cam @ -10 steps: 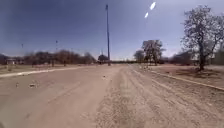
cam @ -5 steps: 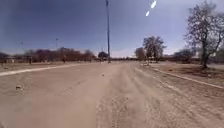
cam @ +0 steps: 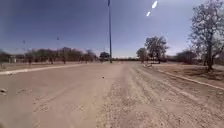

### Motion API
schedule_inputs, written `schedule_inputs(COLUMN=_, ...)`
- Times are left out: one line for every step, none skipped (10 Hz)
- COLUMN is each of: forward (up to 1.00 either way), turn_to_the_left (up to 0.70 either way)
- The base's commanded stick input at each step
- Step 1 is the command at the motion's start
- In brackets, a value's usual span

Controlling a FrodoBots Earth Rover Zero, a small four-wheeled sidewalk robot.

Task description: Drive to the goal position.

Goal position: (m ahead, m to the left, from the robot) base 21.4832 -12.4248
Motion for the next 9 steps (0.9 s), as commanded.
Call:
schedule_inputs(forward=1.0, turn_to_the_left=-0.27)
schedule_inputs(forward=1.0, turn_to_the_left=-0.21)
schedule_inputs(forward=1.0, turn_to_the_left=-0.08)
schedule_inputs(forward=1.0, turn_to_the_left=0.0)
schedule_inputs(forward=1.0, turn_to_the_left=0.0)
schedule_inputs(forward=1.0, turn_to_the_left=0.0)
schedule_inputs(forward=1.0, turn_to_the_left=0.0)
schedule_inputs(forward=1.0, turn_to_the_left=0.0)
schedule_inputs(forward=1.0, turn_to_the_left=0.0)
